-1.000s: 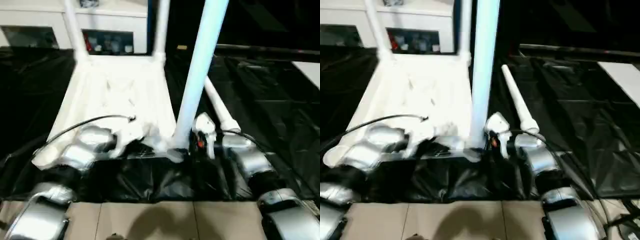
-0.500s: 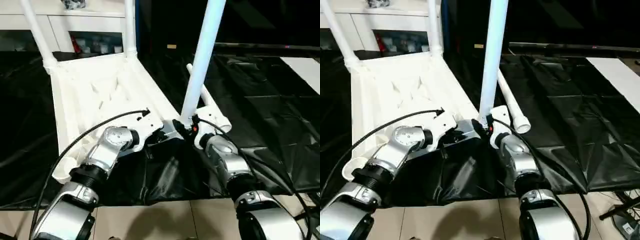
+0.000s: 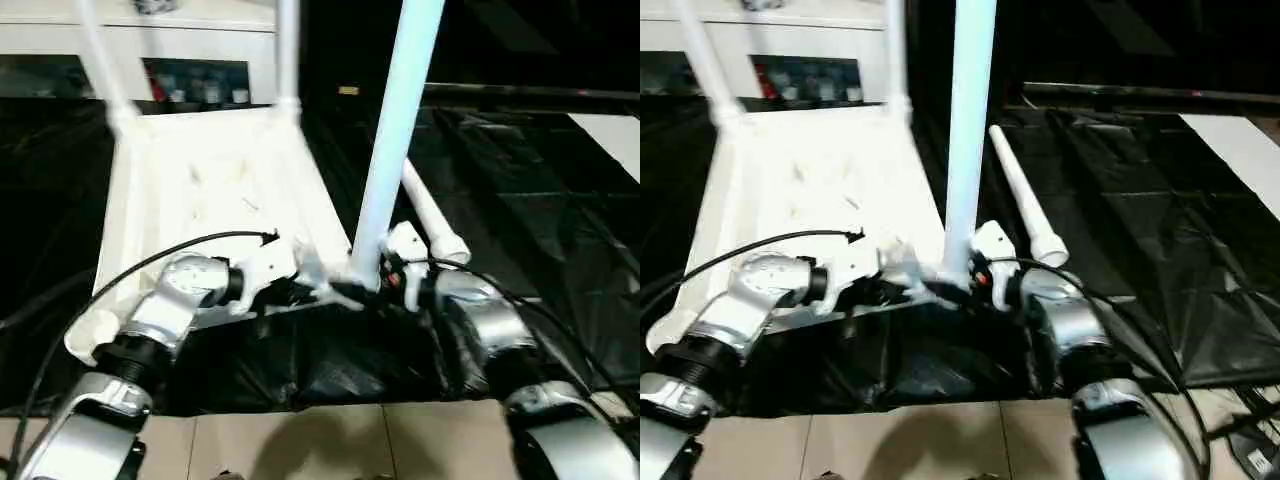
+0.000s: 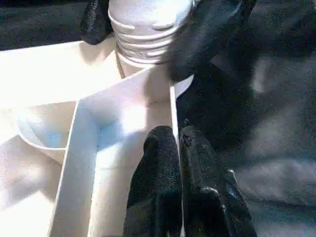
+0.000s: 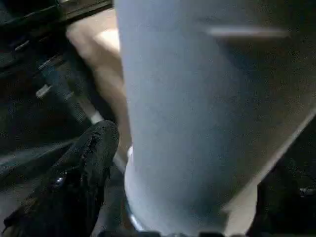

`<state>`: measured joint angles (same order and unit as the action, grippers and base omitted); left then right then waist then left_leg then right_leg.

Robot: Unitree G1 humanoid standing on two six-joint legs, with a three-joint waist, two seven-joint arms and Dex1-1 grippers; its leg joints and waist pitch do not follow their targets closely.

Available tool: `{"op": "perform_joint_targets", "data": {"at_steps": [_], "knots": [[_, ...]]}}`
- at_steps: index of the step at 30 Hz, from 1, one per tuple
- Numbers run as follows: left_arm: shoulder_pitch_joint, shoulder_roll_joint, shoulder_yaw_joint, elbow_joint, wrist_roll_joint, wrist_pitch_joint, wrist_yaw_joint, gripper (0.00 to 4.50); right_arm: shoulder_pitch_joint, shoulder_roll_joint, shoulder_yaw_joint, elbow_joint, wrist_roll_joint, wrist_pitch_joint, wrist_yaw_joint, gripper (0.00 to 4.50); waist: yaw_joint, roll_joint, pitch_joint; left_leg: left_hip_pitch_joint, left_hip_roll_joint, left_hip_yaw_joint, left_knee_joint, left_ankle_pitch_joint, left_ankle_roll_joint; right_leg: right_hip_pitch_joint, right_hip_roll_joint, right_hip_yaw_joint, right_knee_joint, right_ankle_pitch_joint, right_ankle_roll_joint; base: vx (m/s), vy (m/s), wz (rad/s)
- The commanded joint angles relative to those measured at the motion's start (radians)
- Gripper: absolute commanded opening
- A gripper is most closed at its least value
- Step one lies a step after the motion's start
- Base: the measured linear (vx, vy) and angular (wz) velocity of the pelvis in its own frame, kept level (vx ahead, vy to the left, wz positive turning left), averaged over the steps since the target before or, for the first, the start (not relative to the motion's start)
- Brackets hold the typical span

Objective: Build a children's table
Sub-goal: Rotate leg to tighten

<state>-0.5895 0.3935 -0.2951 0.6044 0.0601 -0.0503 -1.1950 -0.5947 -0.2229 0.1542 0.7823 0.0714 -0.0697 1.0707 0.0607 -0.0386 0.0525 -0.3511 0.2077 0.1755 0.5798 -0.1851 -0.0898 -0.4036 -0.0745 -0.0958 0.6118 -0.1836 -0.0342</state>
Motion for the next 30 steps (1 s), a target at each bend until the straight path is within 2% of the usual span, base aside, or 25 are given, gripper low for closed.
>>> {"op": "perform_joint_targets", "data": {"at_steps": [1, 5, 7, 10, 13, 17, 19, 21, 23, 24, 25, 26, 28, 30], "knots": [[0.0, -0.001, -0.053, -0.011, 0.001, -0.029, -0.067, 0.0, 0.005, -0.011, 0.056, -0.04, -0.003, 0.013, 0.115, 3.81, 0.006, 0.007, -0.063, 0.004, 0.035, 0.001, -0.059, -0.176, 0.076, 0.058, -0.071, 0.061, -0.066, -0.156, -0.228, 0.0, 0.0, 0.0], [-0.005, 0.023, -0.057, -0.01, -0.005, -0.038, -0.112, 0.0, -0.002, -0.029, 0.072, -0.041, -0.01, 0.012, 0.171, 3.65, 0.01, 0.007, -0.063, 0.003, 0.036, 0.0, -0.061, -0.182, 0.062, 0.057, -0.073, 0.062, -0.067, -0.181, -0.221, 0.0, 0.0, 0.0], [-0.007, 0.033, -0.059, -0.01, -0.01, -0.043, -0.139, 0.0, -0.004, -0.036, 0.082, -0.047, -0.012, 0.015, 0.199, 3.29, 0.013, 0.007, -0.063, 0.004, 0.036, -0.001, -0.061, -0.181, 0.057, 0.057, -0.073, 0.062, -0.067, -0.182, -0.219, 0.0, 0.0, 0.0], [-0.01, 0.043, -0.061, -0.003, -0.011, -0.051, -0.157, 0.0, 0.0, -0.04, 0.096, -0.059, -0.014, 0.018, 0.216, 3.25, 0.017, 0.006, -0.065, 0.004, 0.035, 0.0, -0.061, -0.167, 0.057, 0.057, -0.072, 0.062, -0.064, -0.165, -0.219, 0.0, 0.0, 0.0], [-0.015, 0.045, -0.058, 0.01, -0.009, -0.059, -0.159, 0.0, 0.009, -0.036, 0.102, -0.073, -0.012, 0.029, 0.217, 2.89, 0.021, 0.006, -0.064, 0.004, 0.035, 0.0, -0.061, -0.166, 0.055, 0.057, -0.072, 0.062, -0.065, -0.168, -0.216, 0.0, 0.0, 0.0], [-0.02, 0.029, -0.043, 0.018, -0.009, -0.039, -0.116, 0.0, 0.036, -0.017, 0.08, -0.102, 0.015, 0.074, 0.179, 2.76, 0.024, 0.006, -0.065, 0.004, 0.036, -0.001, -0.061, -0.165, 0.05, 0.058, -0.073, 0.062, -0.065, -0.171, -0.208, 0.0, 0.0, 0.0], [-0.032, 0.004, -0.031, 0.03, 0.008, -0.002, -0.034, 0.0, 0.044, 0.015, 0.045, -0.092, 0.019, 0.097, 0.08, 2.75, 0.024, 0.006, -0.062, 0.007, 0.036, -0.001, -0.063, -0.176, 0.045, 0.054, -0.073, 0.062, -0.068, -0.19, -0.205, 0.0, 0.0, 0.0], [-0.042, -0.024, -0.019, 0.04, 0.023, 0.034, 0.043, 0.0, 0.043, 0.047, 0.014, -0.069, 0.014, 0.1, -0.025, 2.75, 0.02, 0.006, -0.058, 0.009, 0.034, -0.003, -0.067, -0.21, 0.028, 0.051, -0.074, 0.062, -0.077, -0.253, -0.19, 0.0, 0.0, 0.0], [-0.045, -0.047, -0.014, 0.043, 0.025, 0.058, 0.085, 0.0, 0.038, 0.07, -0.007, -0.045, 0.012, 0.103, -0.098, 2.74, 0.013, 0.005, -0.054, 0.011, 0.031, -0.008, -0.068, -0.262, 0.001, 0.048, -0.079, 0.061, -0.09, -0.389, -0.152, 0.0, 0.0, 0.0], [-0.05, -0.096, -0.012, 0.047, 0.045, 0.093, 0.174, 0.0, 0.022, 0.116, -0.041, 0.009, -0.002, 0.099, -0.258, 2.74, 0.013, 0.006, -0.055, 0.013, 0.032, -0.009, -0.069, -0.267, -0.004, 0.047, -0.081, 0.06, -0.093, -0.409, -0.145, 0.0, 0.0, 0.0], [-0.051, -0.113, -0.013, 0.047, 0.049, 0.106, 0.199, 0.0, 0.016, 0.13, -0.049, 0.026, -0.006, 0.097, -0.305, 2.74, 0.005, 0.006, -0.053, 0.014, 0.032, -0.01, -0.07, -0.279, -0.015, 0.043, -0.08, 0.06, -0.097, -0.43, -0.138, 0.0, 0.0, 0.0], [-0.051, -0.134, -0.013, 0.046, 0.054, 0.122, 0.23, 0.0, 0.008, 0.148, -0.058, 0.047, -0.011, 0.095, -0.363, 2.74, -0.004, 0.006, -0.052, 0.009, 0.031, -0.014, -0.071, -0.296, -0.019, 0.046, -0.08, 0.057, -0.098, -0.462, -0.125, 0.0, 0.0, 0.0], [-0.051, -0.19, -0.019, 0.043, 0.067, 0.159, 0.296, 0.0, -0.01, 0.196, -0.08, 0.09, -0.012, 0.092, -0.486, 2.74, -0.014, 0.005, -0.054, 0.004, 0.028, -0.017, -0.07, -0.296, -0.016, 0.048, -0.081, 0.055, -0.103, -0.487, -0.107, 0.0, 0.0, 0.0], [-0.049, -0.231, -0.034, 0.043, 0.081, 0.172, 0.33, 0.0, -0.02, 0.231, -0.081, 0.104, -0.037, 0.08, -0.594, 2.74, -0.02, 0.004, -0.054, 0.007, 0.025, -0.014, -0.068, -0.295, -0.005, 0.041, -0.078, 0.056, -0.11, -0.479, -0.105, 0.0, 0.0, 0.0]]}}
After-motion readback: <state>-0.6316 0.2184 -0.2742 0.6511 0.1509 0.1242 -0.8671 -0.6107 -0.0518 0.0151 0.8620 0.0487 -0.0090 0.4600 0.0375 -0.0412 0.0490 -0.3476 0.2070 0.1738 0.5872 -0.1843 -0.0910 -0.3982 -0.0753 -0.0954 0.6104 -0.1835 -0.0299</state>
